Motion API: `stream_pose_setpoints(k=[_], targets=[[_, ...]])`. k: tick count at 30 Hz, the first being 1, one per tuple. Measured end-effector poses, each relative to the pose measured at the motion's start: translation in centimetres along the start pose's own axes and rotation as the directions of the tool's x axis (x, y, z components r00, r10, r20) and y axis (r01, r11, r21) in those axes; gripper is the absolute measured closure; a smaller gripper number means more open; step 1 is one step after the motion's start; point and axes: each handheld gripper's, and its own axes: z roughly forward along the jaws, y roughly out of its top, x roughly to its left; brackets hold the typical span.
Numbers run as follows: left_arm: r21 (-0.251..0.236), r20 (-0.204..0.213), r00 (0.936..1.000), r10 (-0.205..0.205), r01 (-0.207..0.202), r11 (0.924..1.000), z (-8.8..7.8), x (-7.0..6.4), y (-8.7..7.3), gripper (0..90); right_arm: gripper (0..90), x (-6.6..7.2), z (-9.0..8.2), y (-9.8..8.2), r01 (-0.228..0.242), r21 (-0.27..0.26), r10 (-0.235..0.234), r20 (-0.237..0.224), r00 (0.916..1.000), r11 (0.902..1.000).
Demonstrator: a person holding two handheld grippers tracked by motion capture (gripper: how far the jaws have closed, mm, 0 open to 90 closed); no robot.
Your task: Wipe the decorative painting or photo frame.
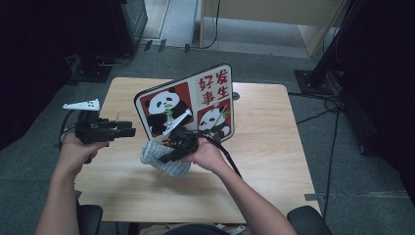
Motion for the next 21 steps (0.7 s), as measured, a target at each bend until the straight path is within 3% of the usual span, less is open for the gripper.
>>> stream_pose_setpoints(k=[14, 21], targets=[[0.026, 0.030, 0.9987, 0.041, -0.041, 0.9988, 2.1, -0.5, 0.8, 48.7, 66.0, -0.2, 1.2, -1.5, 0.002, 0.015, -0.002, 0.001, 1.0000, 0.9999], [0.046, 0.043, 0.9984, 0.037, -0.039, 0.9982, 3.2, -0.5, 1.2, 50.0, 66.0, -0.3, 1.6, -2.2, 0.009, 0.022, -0.009, 0.006, 0.9999, 0.9997]])
